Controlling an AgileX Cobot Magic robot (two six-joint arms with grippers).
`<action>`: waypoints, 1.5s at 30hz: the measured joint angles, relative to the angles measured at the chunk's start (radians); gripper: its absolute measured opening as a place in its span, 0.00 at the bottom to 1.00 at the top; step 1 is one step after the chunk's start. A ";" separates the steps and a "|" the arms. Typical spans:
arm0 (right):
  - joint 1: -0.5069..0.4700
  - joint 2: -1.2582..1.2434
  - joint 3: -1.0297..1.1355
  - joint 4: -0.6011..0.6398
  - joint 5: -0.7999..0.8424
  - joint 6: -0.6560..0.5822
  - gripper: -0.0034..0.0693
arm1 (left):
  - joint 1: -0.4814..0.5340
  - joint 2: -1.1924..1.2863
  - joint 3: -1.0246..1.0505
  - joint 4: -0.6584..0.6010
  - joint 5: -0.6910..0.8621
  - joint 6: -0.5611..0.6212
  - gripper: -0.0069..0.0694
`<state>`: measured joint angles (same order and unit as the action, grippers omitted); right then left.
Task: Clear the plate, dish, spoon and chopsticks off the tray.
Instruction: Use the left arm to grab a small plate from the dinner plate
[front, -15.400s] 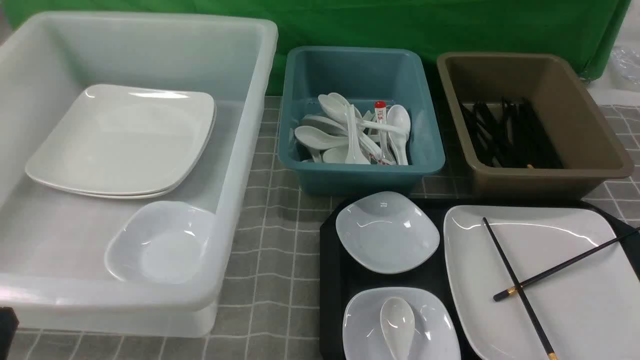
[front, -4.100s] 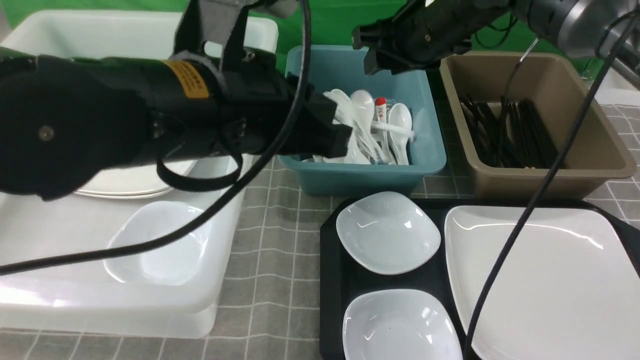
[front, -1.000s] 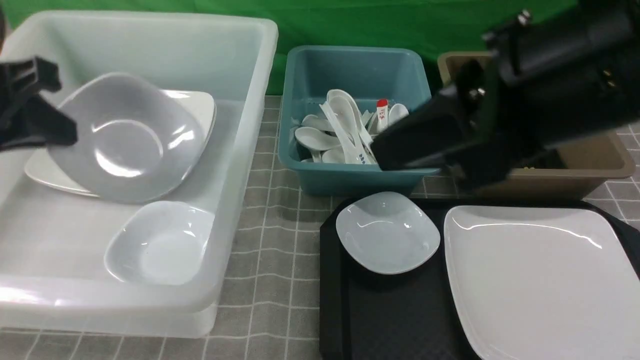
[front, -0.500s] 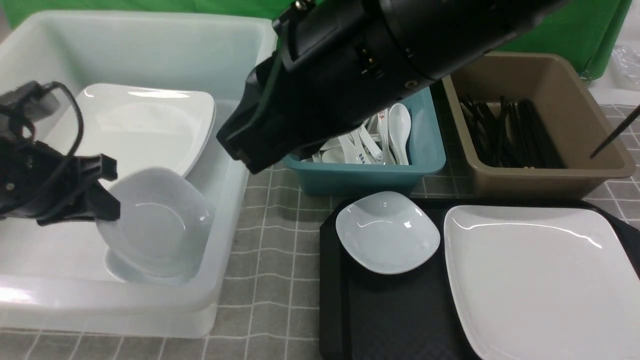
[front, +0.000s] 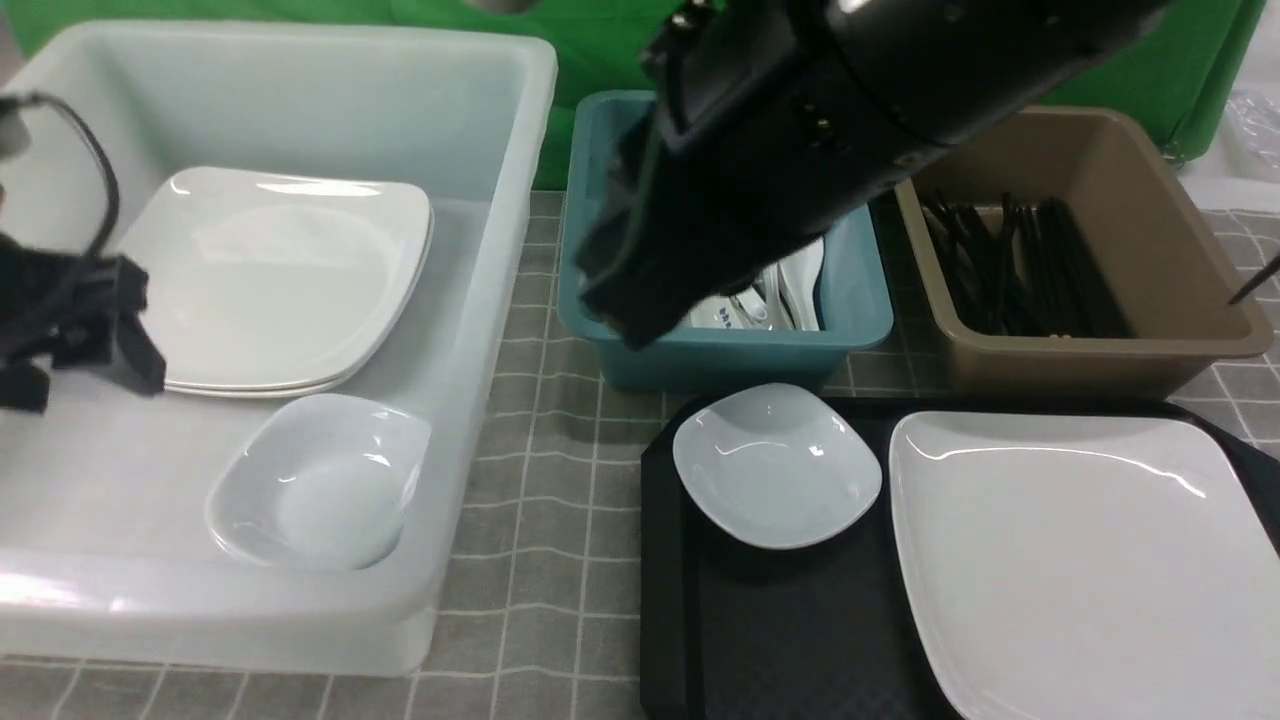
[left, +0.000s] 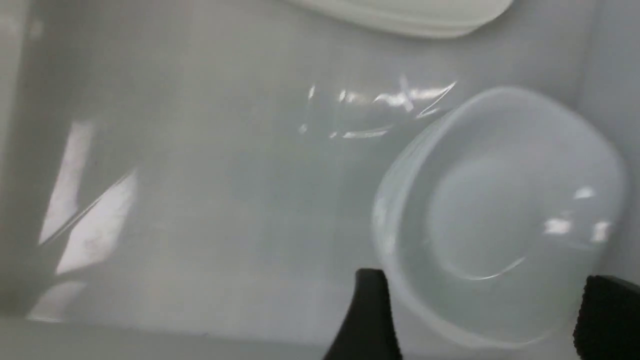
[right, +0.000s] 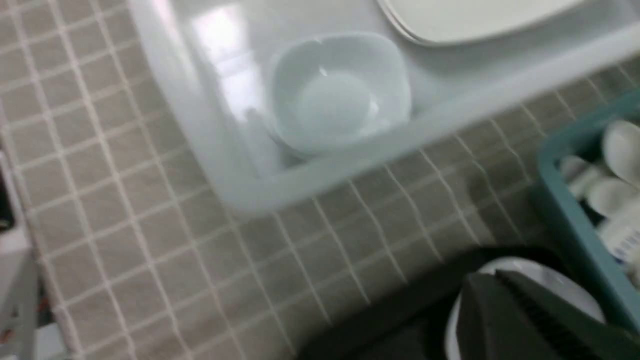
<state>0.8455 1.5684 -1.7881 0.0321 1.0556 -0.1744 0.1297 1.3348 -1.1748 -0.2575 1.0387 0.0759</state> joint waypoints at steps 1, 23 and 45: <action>-0.008 -0.021 0.000 -0.069 0.042 0.033 0.10 | -0.035 -0.017 -0.020 -0.040 -0.006 -0.005 0.69; -0.344 -0.606 0.566 -0.295 0.111 0.183 0.10 | -1.065 0.593 -0.343 0.532 -0.127 -0.239 0.43; -0.344 -0.671 0.577 -0.239 0.112 0.183 0.10 | -1.073 0.810 -0.380 0.690 -0.282 -0.273 0.38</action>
<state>0.5012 0.8971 -1.2111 -0.2064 1.1673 0.0091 -0.9429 2.1452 -1.5543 0.4327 0.7566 -0.1976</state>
